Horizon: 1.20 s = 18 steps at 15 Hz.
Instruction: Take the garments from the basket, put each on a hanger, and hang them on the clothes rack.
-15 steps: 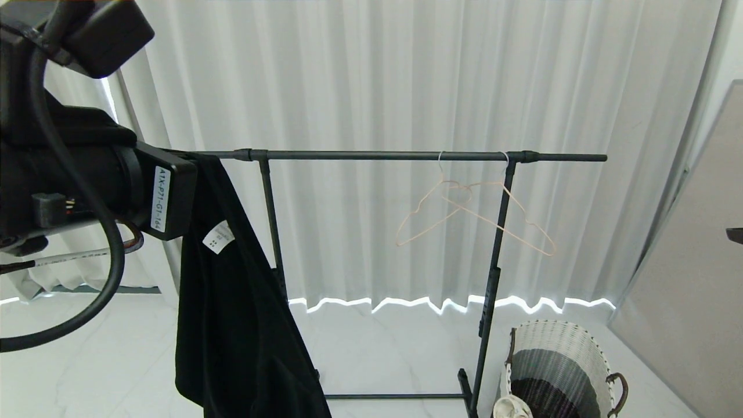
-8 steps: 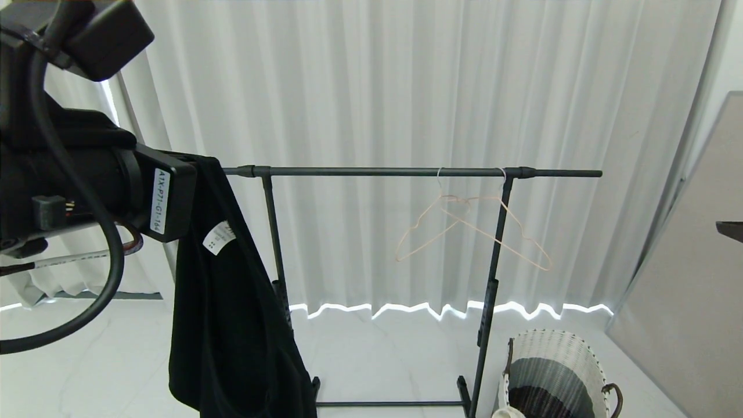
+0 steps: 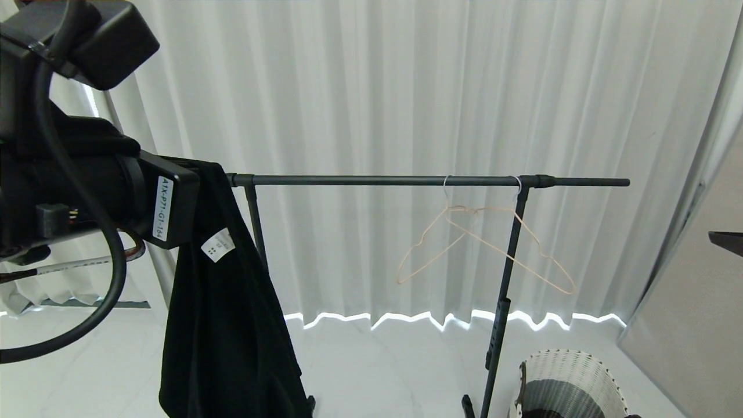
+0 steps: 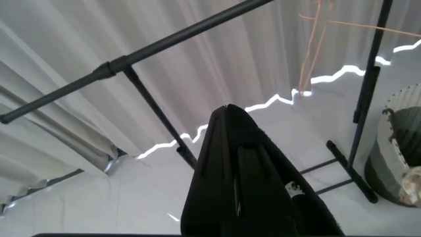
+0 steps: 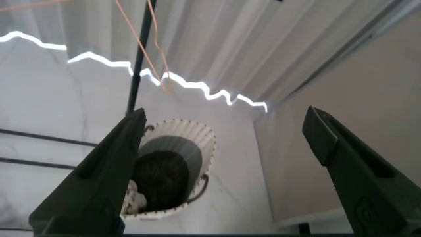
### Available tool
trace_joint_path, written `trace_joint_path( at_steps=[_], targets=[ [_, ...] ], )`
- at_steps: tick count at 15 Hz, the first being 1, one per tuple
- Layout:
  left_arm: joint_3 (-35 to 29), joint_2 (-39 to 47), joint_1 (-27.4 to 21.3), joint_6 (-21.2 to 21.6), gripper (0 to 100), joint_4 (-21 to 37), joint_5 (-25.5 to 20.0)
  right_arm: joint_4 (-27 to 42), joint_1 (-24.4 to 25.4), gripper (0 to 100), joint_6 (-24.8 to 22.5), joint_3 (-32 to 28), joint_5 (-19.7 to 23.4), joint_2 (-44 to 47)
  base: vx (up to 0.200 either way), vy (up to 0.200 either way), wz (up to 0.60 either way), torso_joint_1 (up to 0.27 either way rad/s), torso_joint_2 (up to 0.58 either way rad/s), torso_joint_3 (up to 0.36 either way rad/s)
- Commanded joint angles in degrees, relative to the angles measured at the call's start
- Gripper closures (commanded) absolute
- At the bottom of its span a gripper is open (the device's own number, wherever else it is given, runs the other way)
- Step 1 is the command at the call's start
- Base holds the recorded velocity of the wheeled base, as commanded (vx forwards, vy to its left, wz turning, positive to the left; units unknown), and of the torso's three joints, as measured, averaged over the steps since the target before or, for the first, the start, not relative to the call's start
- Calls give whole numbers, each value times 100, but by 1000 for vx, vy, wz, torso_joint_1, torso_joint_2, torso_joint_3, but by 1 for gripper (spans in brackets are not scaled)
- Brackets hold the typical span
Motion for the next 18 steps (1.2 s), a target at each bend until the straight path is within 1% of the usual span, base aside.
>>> trace_joint_path(
  at_steps=[1, 3, 10, 13, 15, 17, 18],
  targets=[
    [10, 12, -2, -1, 100, -4, 0, 1, 2, 0, -1, 3, 88, 5, 200, 0, 0, -2, 7, 7],
    [10, 12, -2, -1, 100, -4, 0, 10, 2, 0, -1, 3, 158, 23, 200, 0, 0, 0, 2, 5],
    [115, -24, 7, -1, 100, -12, 0, 19, 2, 0, -1, 179, 149, 23, 200, 0, 0, 4, 2, 4],
    [326, -76, 7, -10, 100, -241, 9, 19, 2, 0, -1, 231, 149, 32, 0, 0, 0, 0, 0, 0],
    [731, -129, 42, -10, 100, -549, 27, 19, 2, 0, -1, 266, 149, 49, 0, 0, 0, 0, 0, 0],
    [1179, -155, 104, -36, 100, -663, 387, 19, 2, 0, -1, 302, 149, 58, 0, 0, 0, 0, 0, 0],
    [1337, -191, 104, -45, 100, -672, 475, 19, 2, 0, -1, 337, 149, 58, 0, 0, 0, 0, 0, 0]
  ],
)
